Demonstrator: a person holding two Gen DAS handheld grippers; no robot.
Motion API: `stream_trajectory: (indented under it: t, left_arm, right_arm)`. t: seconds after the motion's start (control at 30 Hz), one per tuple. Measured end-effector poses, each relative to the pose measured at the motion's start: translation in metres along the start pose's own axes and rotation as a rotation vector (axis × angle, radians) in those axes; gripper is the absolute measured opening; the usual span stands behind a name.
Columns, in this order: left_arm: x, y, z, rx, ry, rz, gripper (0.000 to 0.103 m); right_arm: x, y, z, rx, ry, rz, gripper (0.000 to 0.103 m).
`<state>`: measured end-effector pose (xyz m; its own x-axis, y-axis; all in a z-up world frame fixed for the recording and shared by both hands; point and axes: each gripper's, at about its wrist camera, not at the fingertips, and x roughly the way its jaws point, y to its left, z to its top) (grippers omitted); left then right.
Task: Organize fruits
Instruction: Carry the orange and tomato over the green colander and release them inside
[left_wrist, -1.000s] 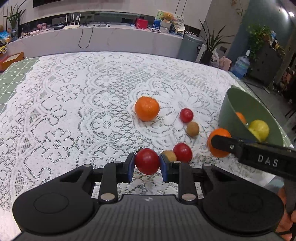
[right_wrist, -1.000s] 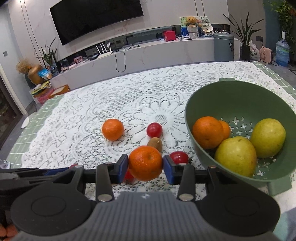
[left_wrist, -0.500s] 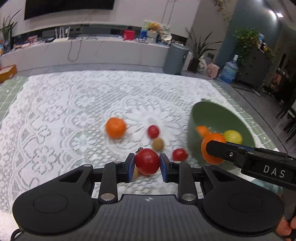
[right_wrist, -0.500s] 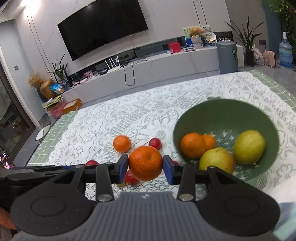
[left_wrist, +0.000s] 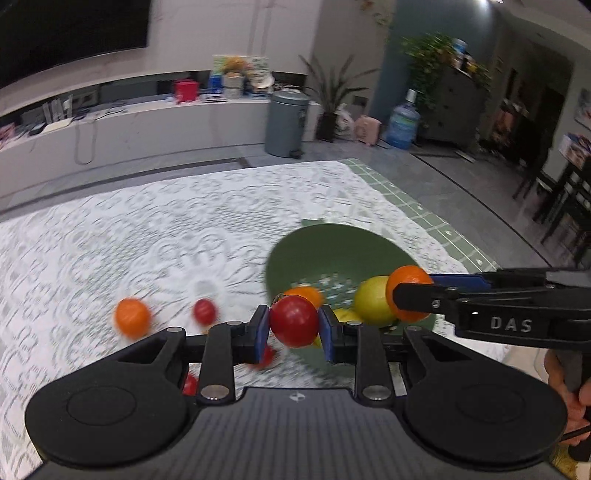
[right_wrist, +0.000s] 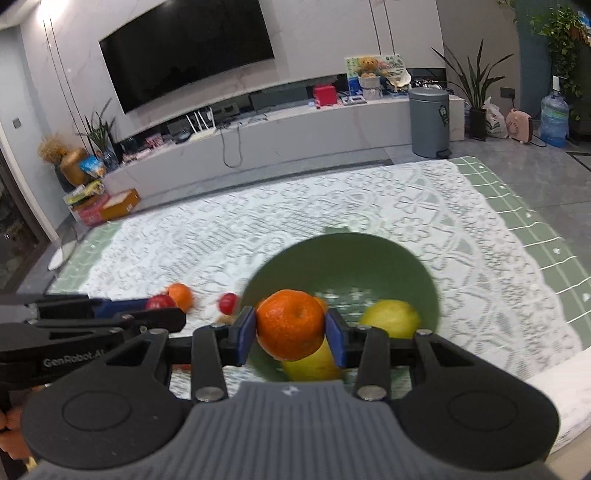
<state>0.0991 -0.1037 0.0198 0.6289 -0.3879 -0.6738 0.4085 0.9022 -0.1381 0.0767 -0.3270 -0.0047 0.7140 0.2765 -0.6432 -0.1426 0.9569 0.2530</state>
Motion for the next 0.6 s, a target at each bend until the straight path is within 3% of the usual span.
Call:
stream_trajectory:
  t: [0.27, 0.6]
  left_arm:
    - [0.038, -0.029, 0.01, 0.09, 0.072, -0.049, 0.031]
    - [0.074, -0.037, 0.01, 0.135, 0.147, -0.066, 0.031]
  right_arm:
    - [0.013, -0.027, 0.008, -0.102, 0.083, -0.062, 0.038]
    - [0.039, -0.048, 0.011, -0.152, 0.149, -0.11, 0.038]
